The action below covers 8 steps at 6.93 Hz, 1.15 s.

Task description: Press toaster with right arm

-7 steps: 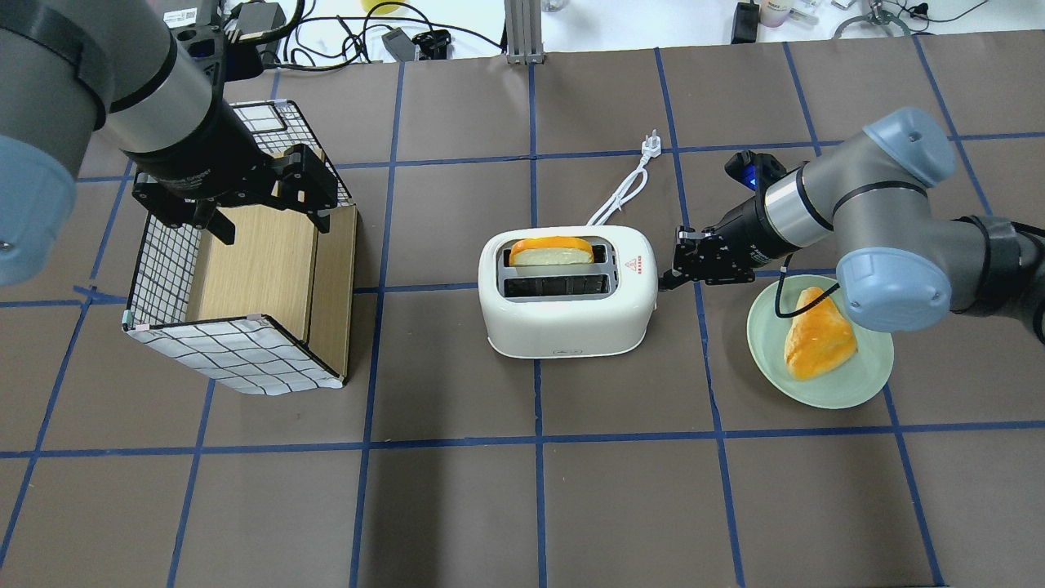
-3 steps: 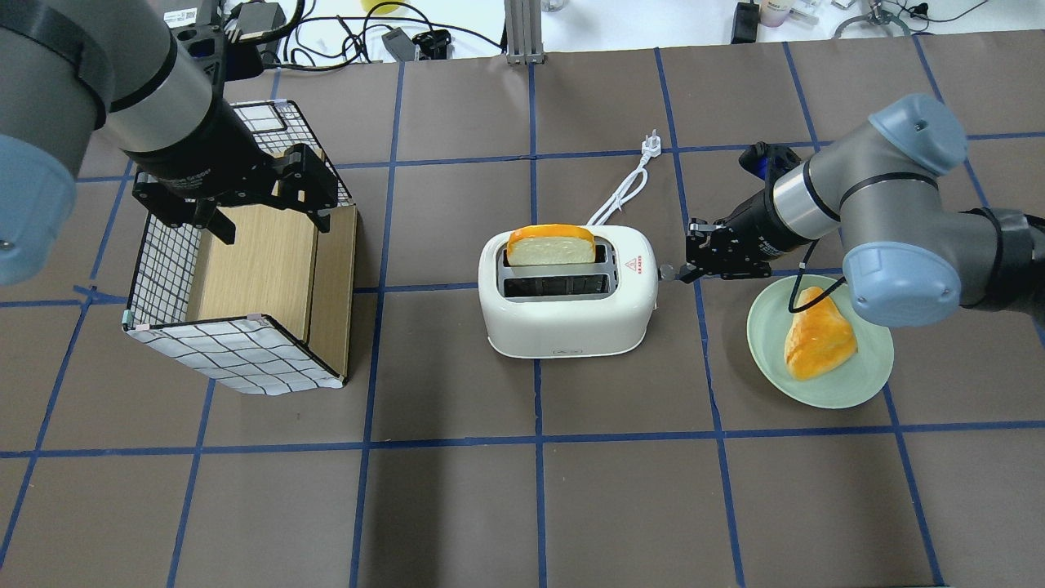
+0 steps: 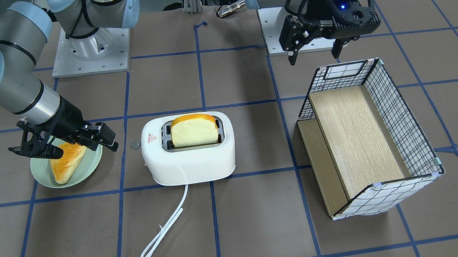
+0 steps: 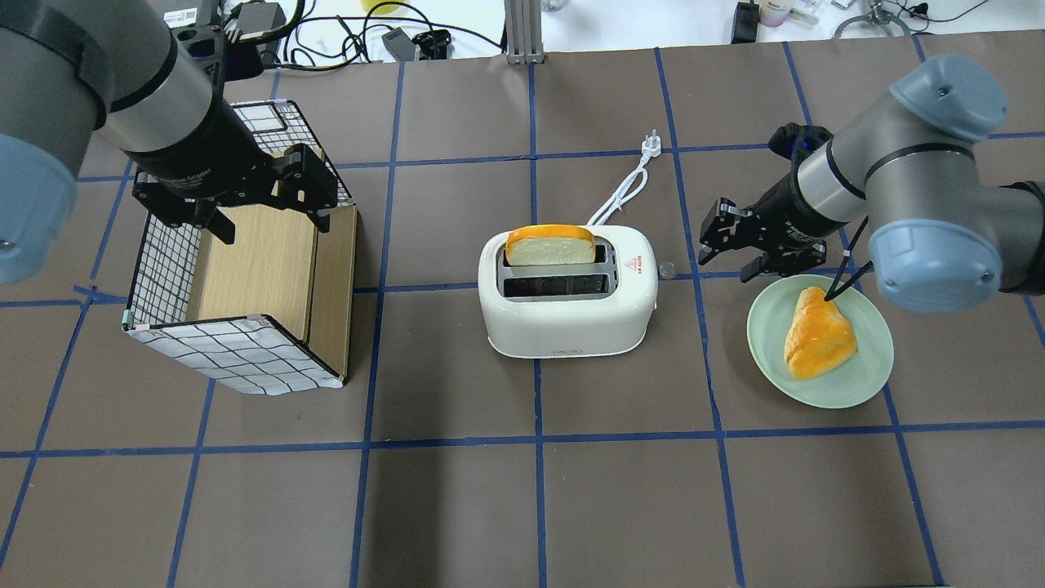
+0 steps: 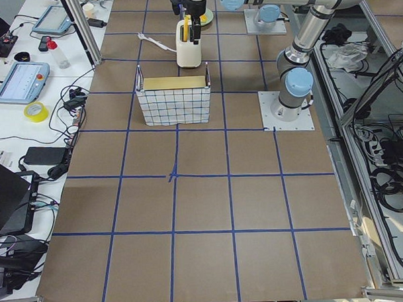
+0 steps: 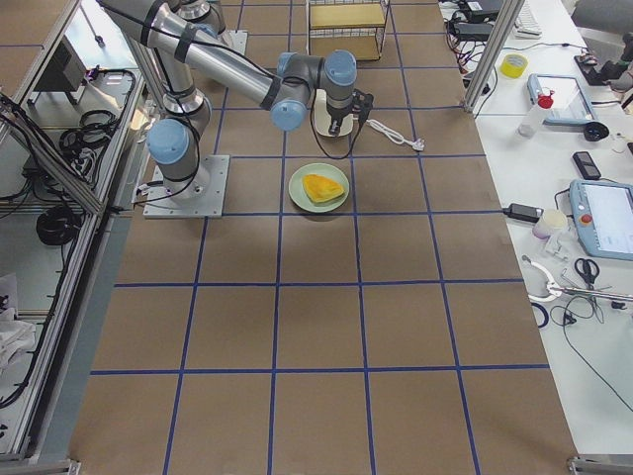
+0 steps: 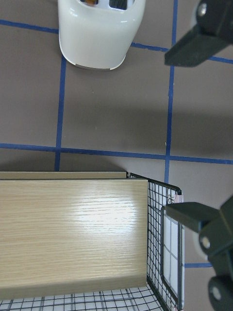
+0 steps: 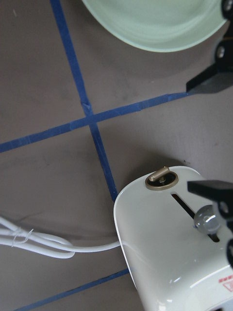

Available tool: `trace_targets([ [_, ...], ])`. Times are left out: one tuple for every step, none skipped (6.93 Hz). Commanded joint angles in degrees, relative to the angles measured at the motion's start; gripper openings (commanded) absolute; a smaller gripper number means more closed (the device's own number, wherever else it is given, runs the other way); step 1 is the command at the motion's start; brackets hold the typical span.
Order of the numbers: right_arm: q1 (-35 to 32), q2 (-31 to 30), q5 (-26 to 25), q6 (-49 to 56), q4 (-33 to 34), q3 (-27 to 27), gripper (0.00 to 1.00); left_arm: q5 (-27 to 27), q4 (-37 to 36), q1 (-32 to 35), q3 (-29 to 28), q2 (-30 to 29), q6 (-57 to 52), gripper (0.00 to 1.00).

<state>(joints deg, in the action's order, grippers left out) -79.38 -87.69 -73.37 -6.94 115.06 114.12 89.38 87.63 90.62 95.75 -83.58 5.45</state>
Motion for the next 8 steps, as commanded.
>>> trace_targets([
  [-0.1,-4.2,-6.8,-0.1,-10.2,-4.6,1.0,0.0,0.0,0.0,0.0,0.0,0.0,1.0],
  [-0.1,-5.3,-8.3,-0.4,-15.0,-7.6,1.0,0.0,0.0,0.0,0.1,0.0,0.0,1.0],
  [-0.3,-5.4,-10.8,-1.3,-19.8,-11.2,1.0,0.0,0.0,0.0,0.1,0.0,0.0,1.0],
  [-0.3,-5.5,-11.1,-1.3,-24.0,-14.4,1.0,0.0,0.0,0.0,0.0,0.0,0.0,1.0],
  [-0.9,-5.6,-11.4,-1.6,-25.5,-16.0,1.0,-0.1,0.0,0.0,0.0,0.0,0.0,1.0],
  [-2.7,-6.2,-14.5,-1.8,-25.5,-16.4,1.0,0.0,0.0,0.0,0.1,0.0,0.0,1.0],
  [-4.8,-6.4,-14.9,-2.5,-25.5,-16.4,1.0,-0.1,0.0,0.0,0.1,0.0,0.0,1.0],
  [-5.8,-7.7,-14.5,-3.2,-25.6,-16.4,1.0,-0.1,0.0,0.0,0.1,0.0,0.0,1.0],
])
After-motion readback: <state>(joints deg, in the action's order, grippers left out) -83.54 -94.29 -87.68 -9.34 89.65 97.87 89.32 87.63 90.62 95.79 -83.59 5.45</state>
